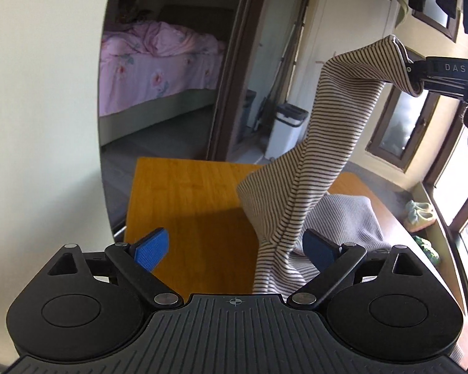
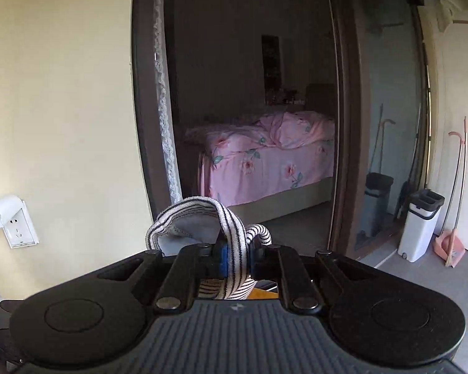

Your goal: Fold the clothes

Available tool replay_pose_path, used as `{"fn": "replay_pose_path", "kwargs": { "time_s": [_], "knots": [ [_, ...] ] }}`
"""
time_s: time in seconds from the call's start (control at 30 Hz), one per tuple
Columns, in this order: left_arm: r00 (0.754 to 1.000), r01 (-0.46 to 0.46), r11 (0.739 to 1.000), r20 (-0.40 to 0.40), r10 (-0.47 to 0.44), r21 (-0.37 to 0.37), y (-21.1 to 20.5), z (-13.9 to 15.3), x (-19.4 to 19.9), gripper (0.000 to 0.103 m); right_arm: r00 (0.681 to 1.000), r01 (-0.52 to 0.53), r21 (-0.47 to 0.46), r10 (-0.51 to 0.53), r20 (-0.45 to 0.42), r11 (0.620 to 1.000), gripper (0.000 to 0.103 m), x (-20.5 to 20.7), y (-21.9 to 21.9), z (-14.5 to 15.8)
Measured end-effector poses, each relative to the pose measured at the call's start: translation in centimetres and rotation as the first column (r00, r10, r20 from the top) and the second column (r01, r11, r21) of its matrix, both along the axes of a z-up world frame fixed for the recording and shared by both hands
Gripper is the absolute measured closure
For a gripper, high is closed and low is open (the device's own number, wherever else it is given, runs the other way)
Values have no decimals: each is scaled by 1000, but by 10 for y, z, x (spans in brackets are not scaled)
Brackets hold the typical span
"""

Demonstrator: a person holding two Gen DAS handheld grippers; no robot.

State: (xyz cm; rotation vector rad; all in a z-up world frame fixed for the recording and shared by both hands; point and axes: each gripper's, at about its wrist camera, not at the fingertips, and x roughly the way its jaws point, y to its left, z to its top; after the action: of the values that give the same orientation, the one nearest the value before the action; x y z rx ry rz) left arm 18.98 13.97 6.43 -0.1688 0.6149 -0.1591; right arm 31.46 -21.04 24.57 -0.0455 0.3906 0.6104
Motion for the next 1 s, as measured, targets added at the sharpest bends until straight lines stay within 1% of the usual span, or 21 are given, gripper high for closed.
{"fn": "replay_pose_path", "kwargs": {
  "time_s": [0.1,0.2,0.33,0.37,0.43,0.53,0.6,0.63,0.67,0.7,0.73,0.77,0.8,0.83,0.87,0.93,0.97,1.0],
  "knots": [
    [995,94,995,-18,-93,18,-30,-15,11,5,999,30,-48,-32,-43,998,90,3,-31,-25],
    [990,136,988,-38,-133,71,-55,-29,19,5,994,62,-98,-71,-87,993,90,-2,-51,-52],
    [993,114,981,-40,-109,154,-75,-45,31,5,989,82,-99,-93,-114,992,90,-9,-63,-74],
    [994,107,979,-18,-105,176,-80,-44,33,5,989,81,-98,-92,-116,992,90,-11,-62,-77],
    [993,102,971,31,-111,217,-88,-39,34,5,990,54,-66,-62,-124,996,90,-19,-64,-74],
    [974,120,946,148,-170,300,-111,-18,42,5,995,-14,-22,11,-100,1000,90,-29,-55,-56],
    [965,113,933,187,-185,342,-120,-7,52,5,996,-56,-7,56,-67,998,90,-37,-47,-42],
    [960,109,925,205,-193,363,-124,-1,57,17,996,-73,-2,73,-51,997,90,-40,-44,-35],
    [954,104,918,223,-201,383,-128,4,62,32,996,-82,1,82,-37,997,90,-42,-42,-30],
    [948,98,910,240,-209,403,-131,9,68,61,997,-77,6,77,-30,997,89,-42,-41,-28],
    [941,93,901,258,-218,423,-135,15,73,76,997,-70,13,70,-23,997,89,-41,-40,-26],
    [952,52,921,261,-163,386,-121,18,77,79,998,-50,16,50,-23,999,83,-39,-41,-29],
    [960,7,940,260,-101,342,-106,22,80,81,999,-27,19,27,-24,999,71,-37,-43,-32],
    [966,-40,954,256,-40,298,-90,25,84,83,1000,-4,22,5,-26,1000,64,-35,-44,-36],
    [965,-93,955,262,17,281,-73,25,83,84,999,9,14,-9,-34,1000,58,-33,-45,-44],
    [956,-195,952,264,130,237,-37,25,77,85,998,23,-45,-25,-59,999,58,-28,-38,-66],
    [953,-226,953,250,173,202,-21,24,75,85,997,28,-77,-33,-71,997,58,-25,-34,-78],
    [951,-255,956,218,221,146,-1,22,73,85,995,34,-114,-44,-86,993,59,-20,-25,-92]
  ]
}}
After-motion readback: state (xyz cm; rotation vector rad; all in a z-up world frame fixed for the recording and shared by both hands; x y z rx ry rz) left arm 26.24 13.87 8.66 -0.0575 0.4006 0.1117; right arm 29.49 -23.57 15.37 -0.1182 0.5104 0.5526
